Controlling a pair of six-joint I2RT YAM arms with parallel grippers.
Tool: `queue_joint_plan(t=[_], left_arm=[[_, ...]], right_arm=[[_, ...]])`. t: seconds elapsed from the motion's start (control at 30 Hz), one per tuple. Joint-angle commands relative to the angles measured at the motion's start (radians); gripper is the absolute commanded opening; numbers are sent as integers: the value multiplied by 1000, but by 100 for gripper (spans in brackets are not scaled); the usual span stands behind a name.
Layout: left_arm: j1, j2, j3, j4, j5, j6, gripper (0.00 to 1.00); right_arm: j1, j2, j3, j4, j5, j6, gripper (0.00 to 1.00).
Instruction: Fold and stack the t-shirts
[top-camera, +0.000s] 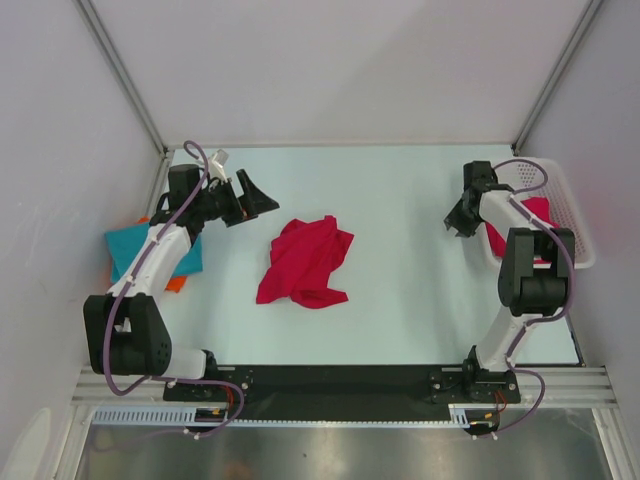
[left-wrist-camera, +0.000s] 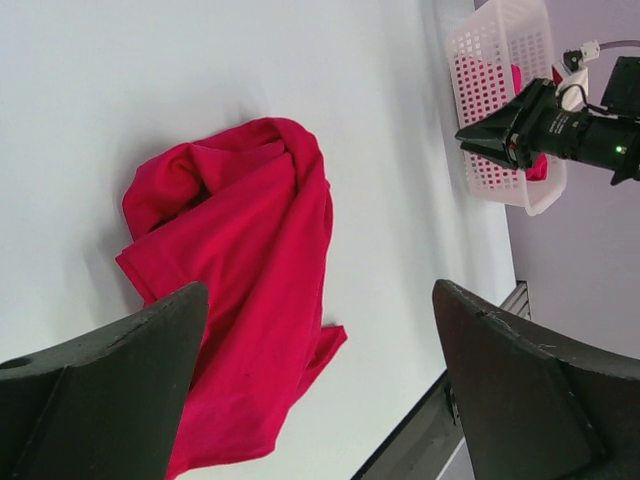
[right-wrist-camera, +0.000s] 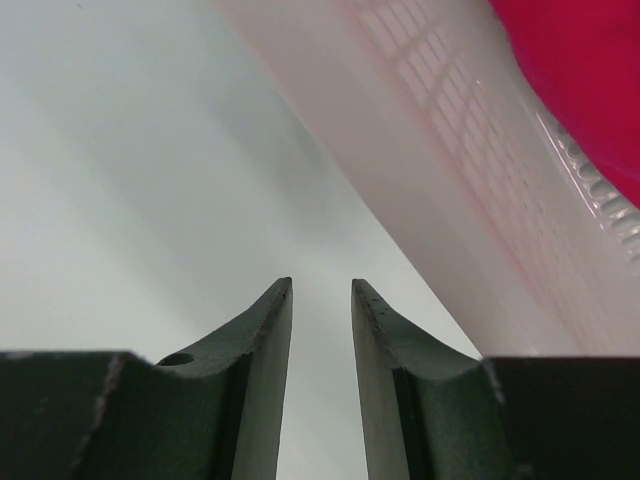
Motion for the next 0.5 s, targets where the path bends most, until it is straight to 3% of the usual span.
queue_joint_plan(t=[0.0, 0.17, 0.33, 0.47], left_arm=[[10, -22, -3, 34, 27, -2, 100], [10, -28, -31, 65, 24, -31, 100], [10, -90, -55, 76, -5, -60, 100], [10, -160, -115, 85, -37, -84, 100]], right_arm=[[-12, -82, -48, 14, 38, 3, 35], [208, -134, 6, -37, 72, -42, 34], [463, -201, 38, -98, 312, -68, 37], [569, -237, 9, -88, 299, -73, 37]])
